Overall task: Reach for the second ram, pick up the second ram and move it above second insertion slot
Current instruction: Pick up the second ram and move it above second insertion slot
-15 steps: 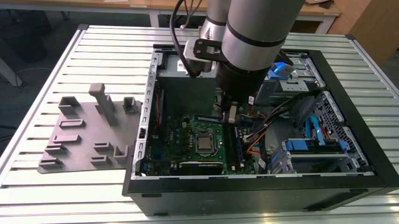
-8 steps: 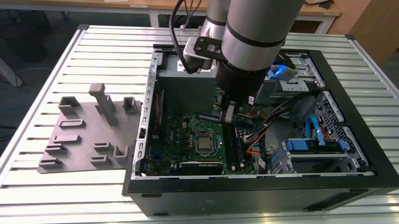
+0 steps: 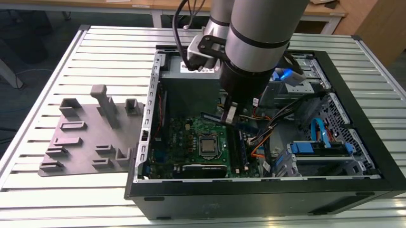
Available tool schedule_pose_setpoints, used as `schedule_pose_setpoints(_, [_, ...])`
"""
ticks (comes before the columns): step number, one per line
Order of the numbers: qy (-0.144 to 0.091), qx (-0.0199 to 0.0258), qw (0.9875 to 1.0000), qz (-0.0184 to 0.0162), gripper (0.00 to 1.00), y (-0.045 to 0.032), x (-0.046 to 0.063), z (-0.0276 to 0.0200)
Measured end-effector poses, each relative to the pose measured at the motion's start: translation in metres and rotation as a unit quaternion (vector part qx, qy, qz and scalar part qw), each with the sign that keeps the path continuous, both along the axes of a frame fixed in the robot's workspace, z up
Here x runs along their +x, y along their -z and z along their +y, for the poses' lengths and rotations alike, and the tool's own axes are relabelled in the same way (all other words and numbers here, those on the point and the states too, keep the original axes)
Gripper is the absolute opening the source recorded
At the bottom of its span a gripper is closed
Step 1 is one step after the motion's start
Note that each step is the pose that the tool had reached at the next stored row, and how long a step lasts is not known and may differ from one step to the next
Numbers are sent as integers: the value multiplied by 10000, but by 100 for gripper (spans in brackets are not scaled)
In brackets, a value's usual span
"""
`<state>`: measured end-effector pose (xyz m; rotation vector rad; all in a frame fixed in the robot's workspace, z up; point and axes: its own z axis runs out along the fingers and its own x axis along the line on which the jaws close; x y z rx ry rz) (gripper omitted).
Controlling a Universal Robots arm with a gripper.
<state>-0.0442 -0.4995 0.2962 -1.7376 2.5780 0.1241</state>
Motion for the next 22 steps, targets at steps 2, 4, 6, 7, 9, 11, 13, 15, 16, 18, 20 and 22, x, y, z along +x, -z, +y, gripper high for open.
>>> schedule_pose_setpoints(2, [120, -1, 9999, 0, 9, 1, 0, 0])
schedule_pose_setpoints(4, [243, -3, 9997, 0, 9, 1, 0, 0])
schedule_pose_setpoints(6, [380, -4, 9993, 0, 9, 2, 0, 0])
schedule_pose_setpoints(7, [454, -5, 9990, 0, 9, 3, 0, 0])
schedule_pose_setpoints(9, [599, -6, 9982, 0, 9, 3, 0, 0])
schedule_pose_setpoints(11, [735, -7, 9973, 0, 9, 4, 0, 0])
schedule_pose_setpoints(13, [866, -8, 9962, 0, 9, 4, 0, 0])
schedule_pose_setpoints(15, [992, -10, 9951, 0, 9, 5, 0, 0])
schedule_pose_setpoints(16, [1060, -11, 9944, 0, 9, 5, 0, 0])
schedule_pose_setpoints(18, [1186, -13, 9929, 0, 9, 6, 0, 0])
schedule_pose_setpoints(20, [1312, -14, 9914, 0, 9, 6, 0, 0])
schedule_pose_setpoints(22, [1434, -15, 9897, 0, 9, 7, 0, 0])
